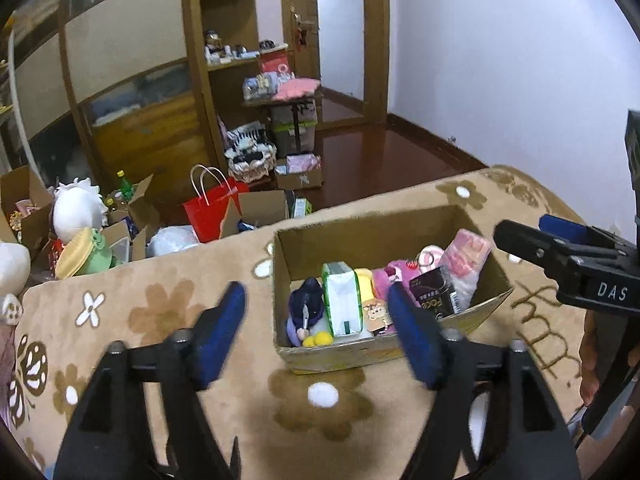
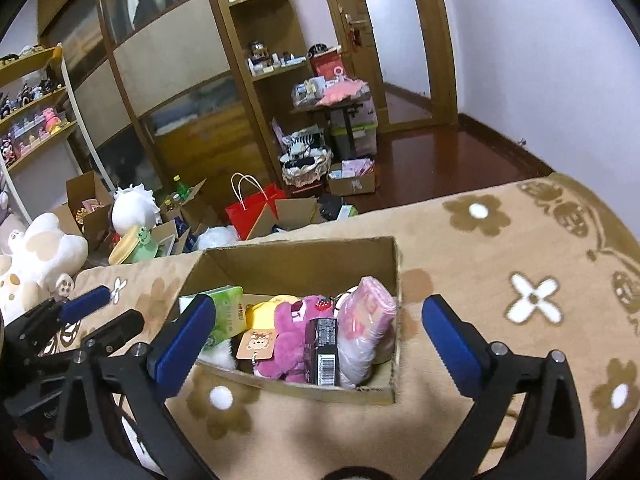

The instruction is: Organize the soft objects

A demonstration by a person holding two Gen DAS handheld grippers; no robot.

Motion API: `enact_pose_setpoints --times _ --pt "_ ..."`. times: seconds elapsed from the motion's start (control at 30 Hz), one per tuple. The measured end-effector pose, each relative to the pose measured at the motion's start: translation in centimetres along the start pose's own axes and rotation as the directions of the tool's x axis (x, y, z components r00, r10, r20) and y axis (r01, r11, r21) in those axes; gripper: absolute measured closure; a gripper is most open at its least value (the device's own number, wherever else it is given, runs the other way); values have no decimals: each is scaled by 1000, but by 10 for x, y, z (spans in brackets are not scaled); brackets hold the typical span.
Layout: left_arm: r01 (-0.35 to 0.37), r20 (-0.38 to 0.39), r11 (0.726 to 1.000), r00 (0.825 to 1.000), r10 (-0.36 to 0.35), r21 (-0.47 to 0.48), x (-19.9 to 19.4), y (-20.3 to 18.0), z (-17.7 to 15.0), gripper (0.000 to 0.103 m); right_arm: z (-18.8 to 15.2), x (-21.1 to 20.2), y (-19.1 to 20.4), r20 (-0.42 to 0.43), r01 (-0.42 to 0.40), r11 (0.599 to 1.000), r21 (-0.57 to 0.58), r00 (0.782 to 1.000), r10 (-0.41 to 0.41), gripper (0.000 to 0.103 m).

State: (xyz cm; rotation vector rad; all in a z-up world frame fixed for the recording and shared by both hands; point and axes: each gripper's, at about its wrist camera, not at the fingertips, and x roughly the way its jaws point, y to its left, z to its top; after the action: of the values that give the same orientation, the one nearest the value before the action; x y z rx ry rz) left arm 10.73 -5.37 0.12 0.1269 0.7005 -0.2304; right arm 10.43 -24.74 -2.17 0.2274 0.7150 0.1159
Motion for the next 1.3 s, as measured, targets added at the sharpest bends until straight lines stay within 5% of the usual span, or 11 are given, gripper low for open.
enact_pose_setpoints --times 0.4,0.73,0.93,1.3 --pt "-36 115 999 993 37 -11 -71 4 -11 4 1 -75 13 104 43 996 -84 994 -34 0" --pt "-42 159 999 987 40 9 -87 3 -48 3 -31 -109 17 148 106 992 -68 984 -95 0" --pt "-130 216 991 969 121 26 -92 -5 -62 3 -45 -115 17 181 134 989 -67 976 -120 0" --pt "-120 213 992 971 110 36 -90 -5 -74 3 -62 -115 23 230 153 983 -98 965 -127 0"
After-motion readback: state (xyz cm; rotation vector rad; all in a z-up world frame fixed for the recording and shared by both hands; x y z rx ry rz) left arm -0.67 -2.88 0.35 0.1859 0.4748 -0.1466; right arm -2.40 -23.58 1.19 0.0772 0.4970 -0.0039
